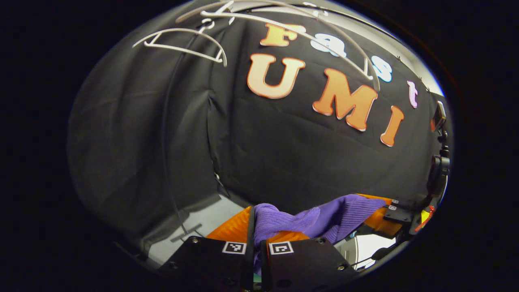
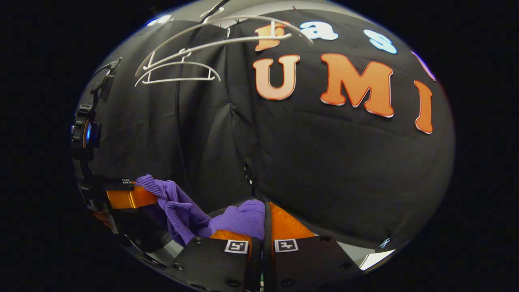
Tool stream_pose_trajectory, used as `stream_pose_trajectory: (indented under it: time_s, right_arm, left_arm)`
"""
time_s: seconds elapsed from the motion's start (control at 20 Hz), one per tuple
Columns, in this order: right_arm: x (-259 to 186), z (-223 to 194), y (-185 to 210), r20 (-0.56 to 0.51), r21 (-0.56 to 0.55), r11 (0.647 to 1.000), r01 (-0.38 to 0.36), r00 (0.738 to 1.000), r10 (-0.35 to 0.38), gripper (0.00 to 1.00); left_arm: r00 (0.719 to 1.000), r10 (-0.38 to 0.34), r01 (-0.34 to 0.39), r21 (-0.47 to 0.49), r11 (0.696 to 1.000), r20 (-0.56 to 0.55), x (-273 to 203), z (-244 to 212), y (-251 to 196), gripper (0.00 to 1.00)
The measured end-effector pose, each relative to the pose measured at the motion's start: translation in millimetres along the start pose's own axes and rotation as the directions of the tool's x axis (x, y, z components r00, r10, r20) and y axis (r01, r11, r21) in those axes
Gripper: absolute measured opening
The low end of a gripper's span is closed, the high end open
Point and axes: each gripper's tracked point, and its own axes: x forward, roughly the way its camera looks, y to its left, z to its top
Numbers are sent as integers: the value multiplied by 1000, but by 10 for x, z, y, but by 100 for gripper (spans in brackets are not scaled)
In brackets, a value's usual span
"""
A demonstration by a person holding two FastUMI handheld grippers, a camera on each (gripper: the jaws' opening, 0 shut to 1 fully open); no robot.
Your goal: Grasp the clothes on the hanger with both hands and then place them into the laundry hamper below.
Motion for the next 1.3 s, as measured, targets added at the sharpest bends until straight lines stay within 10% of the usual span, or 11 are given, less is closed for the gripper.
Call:
stream_pose_trajectory:
  time_s: [0.6,0.85,1.1,1.3]
  right_arm:
    - [150,-927,44,-337,67,998,5,941,18,11]
    - [176,-1072,6,-381,78,997,12,925,19,8]
    - [221,-1079,57,-382,57,998,-8,924,29,93]
    - [163,-1050,124,-384,29,999,-21,923,31,99]
  left_arm:
    - [949,32,-42,-25,999,-315,198,-820,65,7]
    - [952,53,-76,-63,995,-302,134,-785,174,43]
    - [945,95,-109,-27,994,-312,158,-844,227,89]
    - [944,96,-113,-37,993,-315,138,-849,239,94]
